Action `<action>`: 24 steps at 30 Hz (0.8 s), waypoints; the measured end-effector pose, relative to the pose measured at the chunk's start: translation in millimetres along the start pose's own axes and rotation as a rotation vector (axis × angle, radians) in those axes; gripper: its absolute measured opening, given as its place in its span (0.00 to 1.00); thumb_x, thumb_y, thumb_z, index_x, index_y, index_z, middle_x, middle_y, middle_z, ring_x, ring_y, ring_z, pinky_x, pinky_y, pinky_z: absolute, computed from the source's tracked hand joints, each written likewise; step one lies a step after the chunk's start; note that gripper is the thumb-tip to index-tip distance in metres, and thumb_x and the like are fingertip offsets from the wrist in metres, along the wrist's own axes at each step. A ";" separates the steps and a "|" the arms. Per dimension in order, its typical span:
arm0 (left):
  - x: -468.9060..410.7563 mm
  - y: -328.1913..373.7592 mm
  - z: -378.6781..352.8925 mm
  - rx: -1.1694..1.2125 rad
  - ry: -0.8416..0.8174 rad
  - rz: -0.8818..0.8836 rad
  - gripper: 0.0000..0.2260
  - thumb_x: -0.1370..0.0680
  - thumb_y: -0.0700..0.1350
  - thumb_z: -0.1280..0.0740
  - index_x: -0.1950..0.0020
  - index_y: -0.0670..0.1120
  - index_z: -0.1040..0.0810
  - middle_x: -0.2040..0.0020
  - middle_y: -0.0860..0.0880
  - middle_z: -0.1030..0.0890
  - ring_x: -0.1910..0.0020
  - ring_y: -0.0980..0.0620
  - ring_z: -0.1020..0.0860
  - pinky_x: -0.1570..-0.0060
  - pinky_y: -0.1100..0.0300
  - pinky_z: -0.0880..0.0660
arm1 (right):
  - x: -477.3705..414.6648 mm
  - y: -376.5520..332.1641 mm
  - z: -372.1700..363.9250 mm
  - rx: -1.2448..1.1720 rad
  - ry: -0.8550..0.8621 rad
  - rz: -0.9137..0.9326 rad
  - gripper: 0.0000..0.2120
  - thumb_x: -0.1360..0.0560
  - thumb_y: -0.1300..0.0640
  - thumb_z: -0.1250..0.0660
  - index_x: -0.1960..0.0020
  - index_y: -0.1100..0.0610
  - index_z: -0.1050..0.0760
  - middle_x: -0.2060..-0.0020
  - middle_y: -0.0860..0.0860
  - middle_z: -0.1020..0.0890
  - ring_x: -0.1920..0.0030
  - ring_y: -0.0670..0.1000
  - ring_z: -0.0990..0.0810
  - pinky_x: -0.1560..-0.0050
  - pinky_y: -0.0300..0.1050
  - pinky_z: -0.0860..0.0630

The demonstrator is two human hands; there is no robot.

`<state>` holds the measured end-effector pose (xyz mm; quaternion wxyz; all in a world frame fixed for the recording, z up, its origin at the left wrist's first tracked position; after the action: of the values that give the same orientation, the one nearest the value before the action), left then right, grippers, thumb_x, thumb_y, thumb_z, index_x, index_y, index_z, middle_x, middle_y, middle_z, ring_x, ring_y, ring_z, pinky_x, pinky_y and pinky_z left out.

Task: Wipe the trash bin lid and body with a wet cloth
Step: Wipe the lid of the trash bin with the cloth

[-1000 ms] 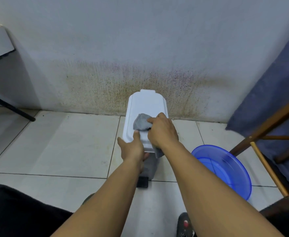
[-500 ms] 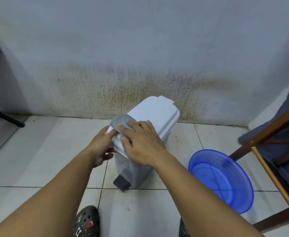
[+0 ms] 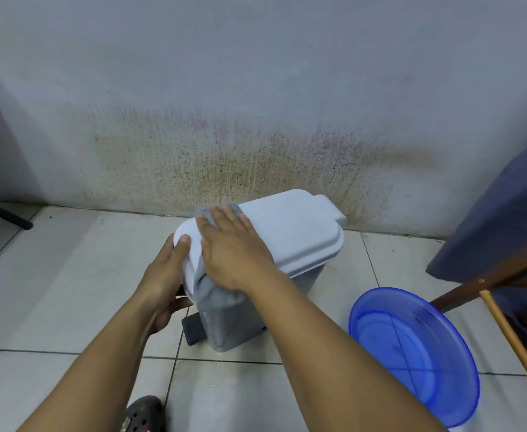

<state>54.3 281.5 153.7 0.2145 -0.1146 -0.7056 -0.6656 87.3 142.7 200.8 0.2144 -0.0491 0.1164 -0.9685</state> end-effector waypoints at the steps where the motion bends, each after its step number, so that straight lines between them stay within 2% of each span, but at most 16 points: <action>1: -3.5 1.4 3.9 -0.025 -0.008 0.014 0.15 0.16 0.66 0.41 0.32 0.69 0.24 0.39 0.55 0.14 0.43 0.44 0.16 0.51 0.48 0.18 | -0.3 9.6 1.9 -0.003 0.000 -0.023 0.27 0.15 0.51 0.53 0.18 0.51 0.53 0.19 0.51 0.55 0.20 0.51 0.62 0.22 0.52 0.62; 3: -4.5 6.0 10.6 -0.069 -0.025 0.036 0.15 0.17 0.66 0.41 0.33 0.67 0.22 0.40 0.56 0.15 0.44 0.45 0.16 0.50 0.50 0.20 | 3.8 30.9 6.7 -0.008 0.009 -0.083 0.27 0.16 0.53 0.53 0.18 0.51 0.53 0.19 0.50 0.55 0.20 0.50 0.62 0.22 0.51 0.62; 6: -3.9 8.3 17.4 -0.168 -0.054 0.045 0.15 0.17 0.66 0.41 0.37 0.67 0.20 0.44 0.55 0.14 0.52 0.46 0.18 0.55 0.53 0.22 | 18.8 64.6 15.3 -0.013 0.045 -0.172 0.26 0.15 0.53 0.54 0.18 0.51 0.52 0.19 0.50 0.54 0.20 0.50 0.60 0.21 0.51 0.60; 9: -3.8 9.3 15.5 -0.216 -0.055 0.022 0.16 0.17 0.67 0.43 0.35 0.67 0.21 0.43 0.55 0.14 0.51 0.46 0.18 0.55 0.51 0.21 | 36.0 97.3 21.6 0.011 0.085 -0.277 0.25 0.15 0.53 0.54 0.18 0.51 0.51 0.19 0.50 0.53 0.20 0.50 0.58 0.21 0.51 0.60; 13: 0.0 16.6 9.6 -0.226 -0.046 0.013 0.16 0.17 0.65 0.43 0.35 0.66 0.22 0.42 0.55 0.15 0.48 0.47 0.17 0.55 0.51 0.21 | 67.3 130.4 18.8 -0.035 0.192 -0.533 0.25 0.16 0.51 0.55 0.19 0.46 0.49 0.19 0.45 0.51 0.20 0.49 0.58 0.23 0.62 0.58; 15: 1.0 20.4 8.6 -0.226 -0.040 0.029 0.18 0.17 0.66 0.43 0.33 0.62 0.23 0.41 0.52 0.16 0.49 0.46 0.18 0.55 0.51 0.21 | 83.2 141.9 16.1 -0.167 0.290 -0.659 0.25 0.17 0.49 0.54 0.20 0.44 0.46 0.19 0.45 0.50 0.20 0.53 0.54 0.23 0.63 0.54; 18: 2.3 29.2 11.7 -0.261 -0.040 0.059 0.21 0.17 0.66 0.42 0.30 0.56 0.25 0.41 0.47 0.17 0.50 0.44 0.18 0.59 0.52 0.20 | 92.4 148.6 15.3 -0.522 0.459 -0.743 0.24 0.17 0.49 0.47 0.22 0.44 0.39 0.20 0.51 0.44 0.23 0.58 0.41 0.23 0.54 0.44; 22: 7.0 37.0 10.3 -0.361 -0.072 0.057 0.22 0.15 0.64 0.46 0.36 0.51 0.22 0.49 0.44 0.17 0.57 0.45 0.18 0.65 0.55 0.19 | 98.7 147.9 17.9 -0.812 0.655 -0.794 0.20 0.21 0.50 0.37 0.29 0.43 0.29 0.33 0.47 0.24 0.36 0.52 0.25 0.37 0.45 0.29; 24: 4.8 38.8 7.6 -0.362 -0.070 0.061 0.25 0.15 0.65 0.46 0.39 0.49 0.19 0.53 0.46 0.17 0.60 0.46 0.19 0.65 0.55 0.19 | 101.2 153.9 19.8 -1.037 0.707 -0.852 0.18 0.25 0.51 0.31 0.36 0.42 0.24 0.40 0.45 0.20 0.43 0.50 0.20 0.40 0.48 0.23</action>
<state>66.3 291.8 190.3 0.1859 -0.1959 -0.5773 -0.7706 60.9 -40.1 186.6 -0.2789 0.1292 0.5895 -0.7470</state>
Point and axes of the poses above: each hand's wrist, its own x-axis away from the middle knuckle, its own z-axis out of the back of the hand, y = z × x, the point moved 1 cm from there along -x, towards the middle knuckle
